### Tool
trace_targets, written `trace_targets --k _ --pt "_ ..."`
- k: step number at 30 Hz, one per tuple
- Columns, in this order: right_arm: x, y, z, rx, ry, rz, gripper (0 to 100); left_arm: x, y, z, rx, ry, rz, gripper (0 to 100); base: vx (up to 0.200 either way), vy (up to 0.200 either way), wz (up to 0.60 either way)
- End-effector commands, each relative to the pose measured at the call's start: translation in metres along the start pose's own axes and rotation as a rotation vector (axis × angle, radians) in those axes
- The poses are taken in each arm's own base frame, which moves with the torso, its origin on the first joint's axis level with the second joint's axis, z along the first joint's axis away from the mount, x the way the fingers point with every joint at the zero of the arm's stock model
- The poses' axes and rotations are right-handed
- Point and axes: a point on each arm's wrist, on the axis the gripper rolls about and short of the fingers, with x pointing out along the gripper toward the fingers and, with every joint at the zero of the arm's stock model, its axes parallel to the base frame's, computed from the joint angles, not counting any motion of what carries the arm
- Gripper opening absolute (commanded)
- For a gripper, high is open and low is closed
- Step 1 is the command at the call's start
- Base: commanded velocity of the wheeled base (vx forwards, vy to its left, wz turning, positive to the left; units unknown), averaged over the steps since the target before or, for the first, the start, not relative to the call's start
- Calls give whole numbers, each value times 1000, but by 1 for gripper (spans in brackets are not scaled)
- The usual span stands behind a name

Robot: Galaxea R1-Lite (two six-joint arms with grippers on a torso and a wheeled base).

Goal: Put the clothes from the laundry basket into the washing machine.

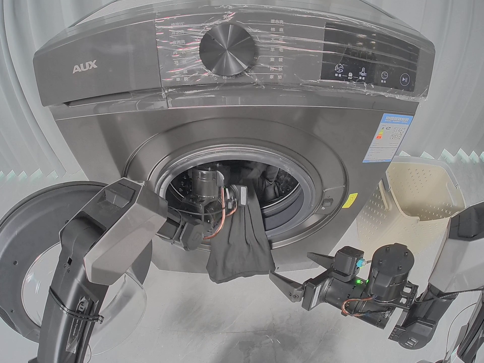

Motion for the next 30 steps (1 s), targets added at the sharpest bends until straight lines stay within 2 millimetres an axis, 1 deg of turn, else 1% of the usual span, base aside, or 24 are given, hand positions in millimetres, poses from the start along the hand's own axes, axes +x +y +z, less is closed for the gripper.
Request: trace_targets --k 1,3,7,8,10,12,15,16,18,20,24,27,30 --pt "0 0 -1 1 3 0 100 24 20 29 -56 -163 79 0 0 0 0" --pt "0 0 -1 1 1 0 100 27 22 33 -64 -189 82 0 0 0 0" --pt "0 -1 -1 1 4 -2 100 27 21 30 -89 -181 78 0 0 0 0" --pt "0 0 -1 1 3 0 100 27 21 30 -93 -180 77 100 0 0 0" --pt "0 0 -1 1 3 -2 100 25 19 27 -97 -164 74 100 0 0 0" --pt "0 -1 -1 1 4 -2 100 18 16 20 -90 -117 71 100 0 0 0" --pt "0 0 0 1 3 -2 100 0 7 12 -72 -28 39 100 0 0 0" --pt "0 0 0 1 1 -1 100 -10 1 7 -63 13 11 100 0 0 0" --pt "0 0 -1 1 3 0 100 -16 -5 0 -55 49 -15 100 0 0 0" --pt "0 0 -1 1 3 0 100 -27 -13 -13 -37 110 -57 100 0 0 0" --pt "0 0 -1 1 3 0 100 -34 -21 -27 -13 159 -81 100 0 0 0" --pt "0 0 0 1 0 1 100 -35 -21 -39 15 196 -95 100 0 0 0" --pt "0 0 0 1 0 1 100 -33 -20 -45 19 205 -93 100 0 0 0"
